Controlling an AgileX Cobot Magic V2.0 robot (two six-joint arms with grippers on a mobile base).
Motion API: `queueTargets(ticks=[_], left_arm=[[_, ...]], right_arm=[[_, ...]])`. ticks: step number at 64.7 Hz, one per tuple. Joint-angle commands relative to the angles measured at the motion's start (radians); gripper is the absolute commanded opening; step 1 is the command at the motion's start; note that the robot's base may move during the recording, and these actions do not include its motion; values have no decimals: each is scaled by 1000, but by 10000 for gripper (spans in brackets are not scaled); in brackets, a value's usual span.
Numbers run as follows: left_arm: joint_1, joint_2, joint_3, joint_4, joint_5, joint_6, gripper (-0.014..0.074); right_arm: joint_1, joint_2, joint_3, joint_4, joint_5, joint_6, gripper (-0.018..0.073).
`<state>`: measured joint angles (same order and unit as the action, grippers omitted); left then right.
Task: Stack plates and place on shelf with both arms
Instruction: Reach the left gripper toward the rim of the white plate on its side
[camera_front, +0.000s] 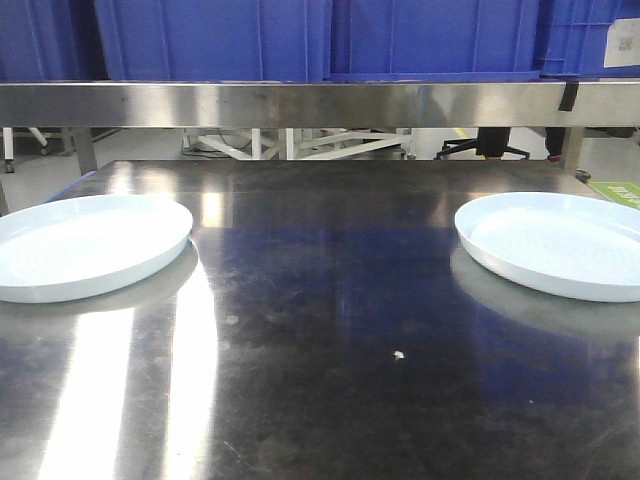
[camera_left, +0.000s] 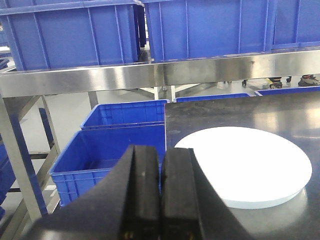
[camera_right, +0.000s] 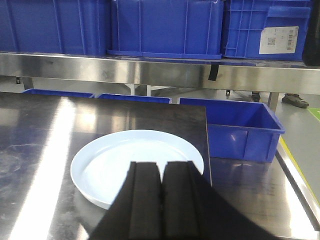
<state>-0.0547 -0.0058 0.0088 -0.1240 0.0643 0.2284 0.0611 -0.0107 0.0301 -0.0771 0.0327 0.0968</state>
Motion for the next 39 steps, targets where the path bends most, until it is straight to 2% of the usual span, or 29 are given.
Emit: queueTargets(ticks=[1,20,31,35,39], left_arm=[[2,-18,2,-2,-83,-9,82],[2,-18,2,-2,-87,-9,82],[2,-18,-3,-26,-180,-16,82],[2,-16,-23,-88,-123,-16,82],[2,-6,-57,-105,-20,-16,82]], right_arm=[[-3,-19,0,-9,-94,2,49],[-3,-19,0,-9,-94,2,49],[-3,-19,0,-9,-94,2,49],[-3,-19,0,-9,-94,2,49],[-3,-19,0,-9,-94,2,49]])
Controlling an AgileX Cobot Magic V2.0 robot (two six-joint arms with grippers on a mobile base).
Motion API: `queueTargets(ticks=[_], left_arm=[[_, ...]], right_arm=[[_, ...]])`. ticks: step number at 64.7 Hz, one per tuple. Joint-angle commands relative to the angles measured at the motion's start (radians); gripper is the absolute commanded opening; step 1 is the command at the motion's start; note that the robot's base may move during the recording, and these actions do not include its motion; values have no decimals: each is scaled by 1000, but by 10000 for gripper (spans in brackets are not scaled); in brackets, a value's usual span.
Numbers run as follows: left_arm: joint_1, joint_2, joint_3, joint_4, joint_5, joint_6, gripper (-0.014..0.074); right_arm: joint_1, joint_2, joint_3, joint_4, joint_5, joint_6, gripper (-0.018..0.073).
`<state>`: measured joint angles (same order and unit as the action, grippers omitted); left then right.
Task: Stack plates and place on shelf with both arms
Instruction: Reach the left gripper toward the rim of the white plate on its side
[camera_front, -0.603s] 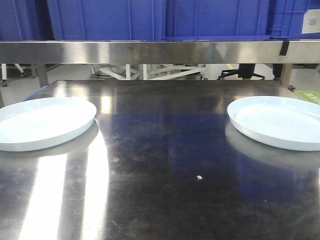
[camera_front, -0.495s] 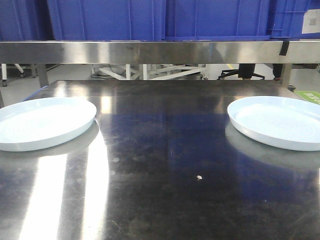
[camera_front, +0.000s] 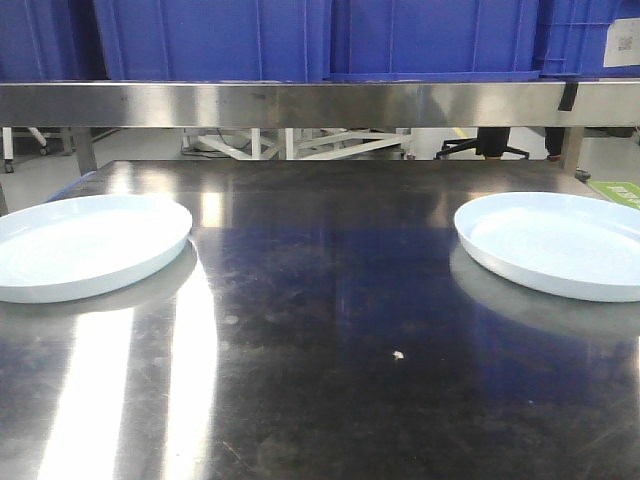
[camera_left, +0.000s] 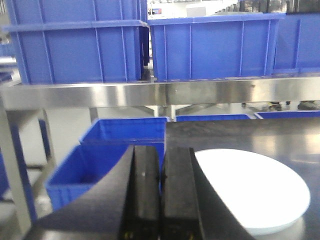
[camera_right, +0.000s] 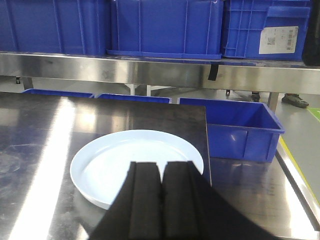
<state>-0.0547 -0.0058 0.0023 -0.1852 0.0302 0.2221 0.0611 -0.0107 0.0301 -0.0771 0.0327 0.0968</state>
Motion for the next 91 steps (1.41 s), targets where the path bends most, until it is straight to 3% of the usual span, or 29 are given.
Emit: queueTargets(ticks=[1,11,19,34,57,74,91], left_arm=[[2,-3,-59,-45,50,-10,82],[2,82,-163,-95,98,-10,82],[2,207,-279,-114,204,-10,82],[2,492,-465,-66,348,-2,82],[2,935,-619,-64,362,-1,82],[2,1296,-864,-37,514,-1,82],[79,1540,-1133,-24,722,-1,99]], right_arm=[[-3,-19,0,-9,-94,2,49],[-3,-19,0,-9,-94,2,49],[-3,-19,0,-9,-94,2,49],[-3,-19,0,-9,-94,2,49],[-3,-19,0,-9,-94,2,49],[-3,-19,0,-9,-94,2,49],[-3,-19,0,-9,-94,2,49]])
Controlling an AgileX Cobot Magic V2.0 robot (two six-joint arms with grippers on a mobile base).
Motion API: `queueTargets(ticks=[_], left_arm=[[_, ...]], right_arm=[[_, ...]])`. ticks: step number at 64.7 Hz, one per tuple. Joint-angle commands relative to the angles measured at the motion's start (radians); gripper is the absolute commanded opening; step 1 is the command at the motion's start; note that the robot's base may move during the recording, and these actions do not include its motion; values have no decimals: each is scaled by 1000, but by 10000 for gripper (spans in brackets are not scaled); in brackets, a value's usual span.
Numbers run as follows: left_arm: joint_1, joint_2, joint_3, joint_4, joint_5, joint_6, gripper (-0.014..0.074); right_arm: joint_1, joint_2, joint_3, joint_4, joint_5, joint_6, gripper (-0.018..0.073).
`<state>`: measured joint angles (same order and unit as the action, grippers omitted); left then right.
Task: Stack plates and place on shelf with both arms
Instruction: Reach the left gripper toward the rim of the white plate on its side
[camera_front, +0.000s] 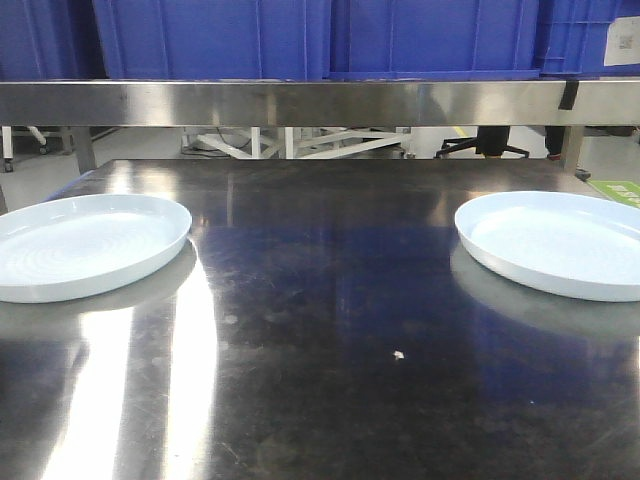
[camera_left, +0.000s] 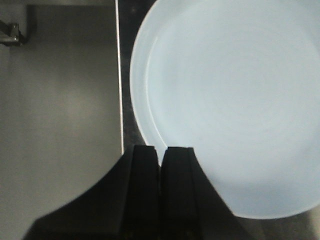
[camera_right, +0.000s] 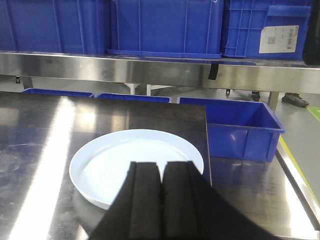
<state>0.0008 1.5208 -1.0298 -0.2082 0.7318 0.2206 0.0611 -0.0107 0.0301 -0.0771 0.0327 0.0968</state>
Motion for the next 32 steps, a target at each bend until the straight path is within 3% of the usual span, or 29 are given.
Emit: queueTargets(ticks=[1,16,32], left_arm=[[28,25,-111,-1,23,1,106],[44,162,-269,-1,119,1,372],[23,273,-349,-3,171,1,391]], right_arm=[[-3,-19,0,-9,-94,2,49],[-3,-19,0,-9,-94,2,49],[-3,-19,0,-9,-94,2,49]])
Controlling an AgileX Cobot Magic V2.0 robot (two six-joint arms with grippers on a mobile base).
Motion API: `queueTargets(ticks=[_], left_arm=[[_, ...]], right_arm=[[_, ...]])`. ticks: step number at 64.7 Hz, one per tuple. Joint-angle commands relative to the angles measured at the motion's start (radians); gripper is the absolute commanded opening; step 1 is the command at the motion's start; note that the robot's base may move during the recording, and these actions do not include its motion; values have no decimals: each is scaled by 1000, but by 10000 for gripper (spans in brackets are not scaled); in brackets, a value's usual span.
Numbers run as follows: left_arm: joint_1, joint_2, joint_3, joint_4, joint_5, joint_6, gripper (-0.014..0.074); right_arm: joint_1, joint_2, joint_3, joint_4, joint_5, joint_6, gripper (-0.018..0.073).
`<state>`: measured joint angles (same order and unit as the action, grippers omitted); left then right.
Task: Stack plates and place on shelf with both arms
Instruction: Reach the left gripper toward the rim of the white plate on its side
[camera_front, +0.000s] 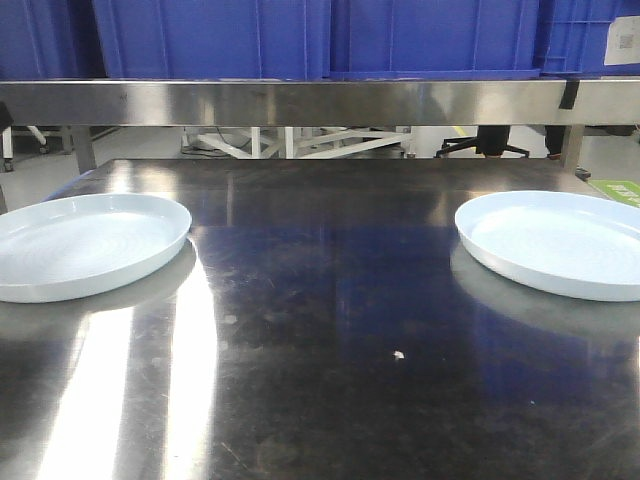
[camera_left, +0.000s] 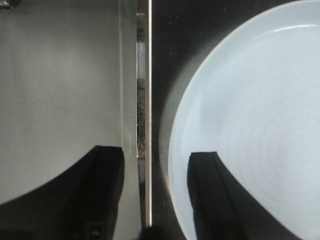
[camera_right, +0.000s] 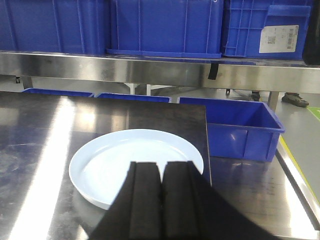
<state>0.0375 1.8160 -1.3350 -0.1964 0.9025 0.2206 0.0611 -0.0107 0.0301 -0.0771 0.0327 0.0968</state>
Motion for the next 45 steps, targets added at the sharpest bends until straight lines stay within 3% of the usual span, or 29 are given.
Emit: queueTargets(ticks=[1,23,29,41,45], left_arm=[[-14,-17,-44,-15,0,1,391],[-25,22,-44,-9,1,2,367],[-25,22,-44,-9,13,2,303],[-25,22,-69,-6,59,2,82],[-25,22,-92,-6,96,2,90]], right_arm=[[-3,-19,0,-9,-94,2,49],[-3,-19,0,-9,-94,2,49],[-3,-19,0,-9,-94,2,49],[-3,-19,0,-9,-94,2,49],[-3,-19,0,-9,-94,2,49]])
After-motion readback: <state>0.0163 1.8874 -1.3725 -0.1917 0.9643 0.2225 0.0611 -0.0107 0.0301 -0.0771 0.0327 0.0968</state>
